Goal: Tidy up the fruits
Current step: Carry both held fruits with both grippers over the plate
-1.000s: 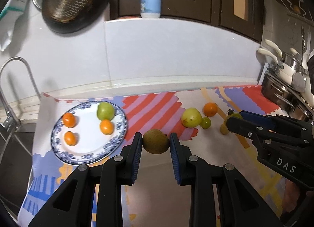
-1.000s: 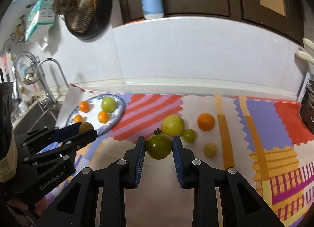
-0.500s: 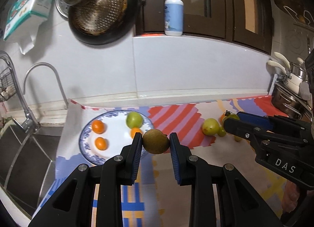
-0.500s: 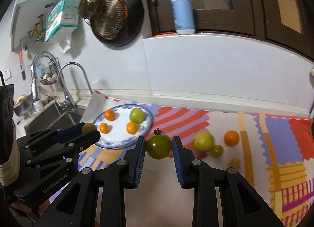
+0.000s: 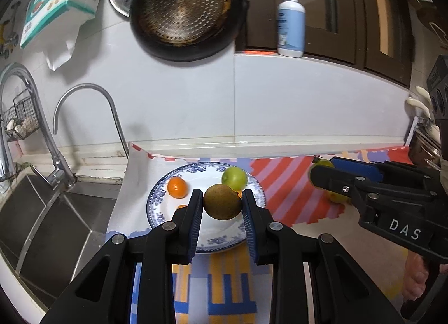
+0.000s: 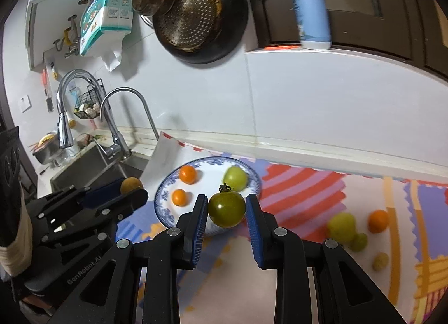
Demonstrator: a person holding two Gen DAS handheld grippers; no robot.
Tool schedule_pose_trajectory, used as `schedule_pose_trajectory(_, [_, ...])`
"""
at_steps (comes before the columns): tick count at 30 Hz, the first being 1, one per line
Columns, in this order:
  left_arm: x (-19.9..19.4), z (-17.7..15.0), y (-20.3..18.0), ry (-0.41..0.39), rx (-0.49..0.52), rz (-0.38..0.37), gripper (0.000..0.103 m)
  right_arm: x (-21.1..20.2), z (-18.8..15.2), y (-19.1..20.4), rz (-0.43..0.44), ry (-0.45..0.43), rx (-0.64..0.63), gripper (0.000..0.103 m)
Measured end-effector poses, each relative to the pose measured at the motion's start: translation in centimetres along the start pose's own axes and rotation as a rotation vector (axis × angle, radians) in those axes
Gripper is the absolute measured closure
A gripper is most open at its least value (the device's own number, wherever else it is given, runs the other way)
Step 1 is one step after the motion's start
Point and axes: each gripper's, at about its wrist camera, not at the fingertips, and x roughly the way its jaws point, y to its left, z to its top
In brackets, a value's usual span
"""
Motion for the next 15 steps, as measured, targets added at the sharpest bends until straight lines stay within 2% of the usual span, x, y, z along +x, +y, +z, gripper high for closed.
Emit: schedule_pose_trajectory(15, [6.0, 1.0, 5.3, 0.081, -0.064, 0.035, 0.074, 8.4, 3.0, 3.1, 0.078, 0.07, -0.071, 0.074])
